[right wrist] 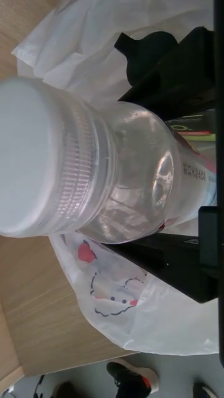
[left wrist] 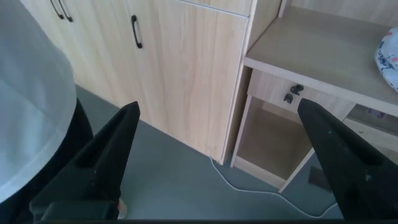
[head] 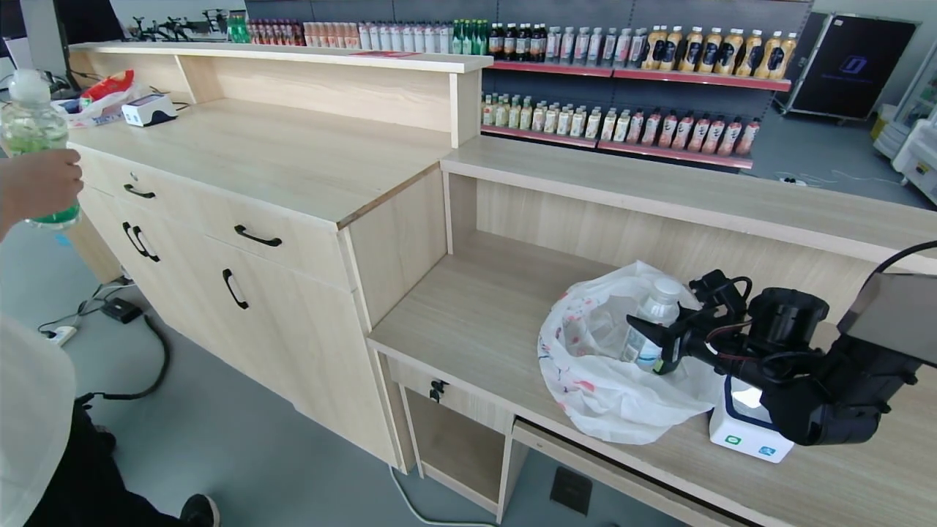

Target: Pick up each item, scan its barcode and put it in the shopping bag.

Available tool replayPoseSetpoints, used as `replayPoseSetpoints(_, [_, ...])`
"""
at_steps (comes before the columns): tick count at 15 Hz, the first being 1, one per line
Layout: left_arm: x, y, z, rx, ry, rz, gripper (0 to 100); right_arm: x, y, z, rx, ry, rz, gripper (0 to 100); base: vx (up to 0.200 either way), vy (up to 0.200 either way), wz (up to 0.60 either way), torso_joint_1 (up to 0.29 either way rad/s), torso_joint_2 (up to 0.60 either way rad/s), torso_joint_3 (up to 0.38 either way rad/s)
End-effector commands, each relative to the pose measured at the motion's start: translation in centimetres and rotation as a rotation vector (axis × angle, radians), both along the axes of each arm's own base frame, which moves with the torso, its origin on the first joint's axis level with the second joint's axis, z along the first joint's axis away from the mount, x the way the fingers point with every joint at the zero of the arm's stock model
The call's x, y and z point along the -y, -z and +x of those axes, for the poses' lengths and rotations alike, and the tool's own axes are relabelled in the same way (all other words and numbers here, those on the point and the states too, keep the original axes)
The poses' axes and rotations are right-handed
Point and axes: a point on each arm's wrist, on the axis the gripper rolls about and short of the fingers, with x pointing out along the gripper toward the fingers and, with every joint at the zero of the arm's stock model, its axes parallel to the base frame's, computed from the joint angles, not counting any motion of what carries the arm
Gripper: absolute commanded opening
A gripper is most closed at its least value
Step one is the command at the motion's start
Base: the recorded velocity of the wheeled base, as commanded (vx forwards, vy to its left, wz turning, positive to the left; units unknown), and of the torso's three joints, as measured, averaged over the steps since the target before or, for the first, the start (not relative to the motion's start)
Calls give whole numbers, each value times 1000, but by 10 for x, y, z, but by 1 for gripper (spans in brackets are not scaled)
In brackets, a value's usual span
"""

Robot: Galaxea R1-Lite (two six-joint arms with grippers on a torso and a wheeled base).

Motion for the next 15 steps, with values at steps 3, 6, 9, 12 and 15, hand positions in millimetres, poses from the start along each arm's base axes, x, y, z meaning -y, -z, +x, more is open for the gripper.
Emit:
replayPoseSetpoints(3, [0,0,0,0,-1,0,100,0,8,4,-2,-3,0,0,0,0,0,0,0,0])
replayPoseSetpoints(6, [0,0,0,0,-1,0,100,0,14,6,-4,-3,0,0,0,0,0,0,0,0])
replayPoseSetpoints(9, [0,0,0,0,-1,0,100,-3,19,6,2,-9,0,0,0,0,0,0,0,0])
replayPoseSetpoints(12, [0,0,0,0,-1,0,100,-3,21,7,3,-11,-2,0,0,0,0,0,0,0])
replayPoseSetpoints(15, [0,0,0,0,-1,0,100,-3,24,7,-3,-11,-4,0,0,0,0,0,0,0])
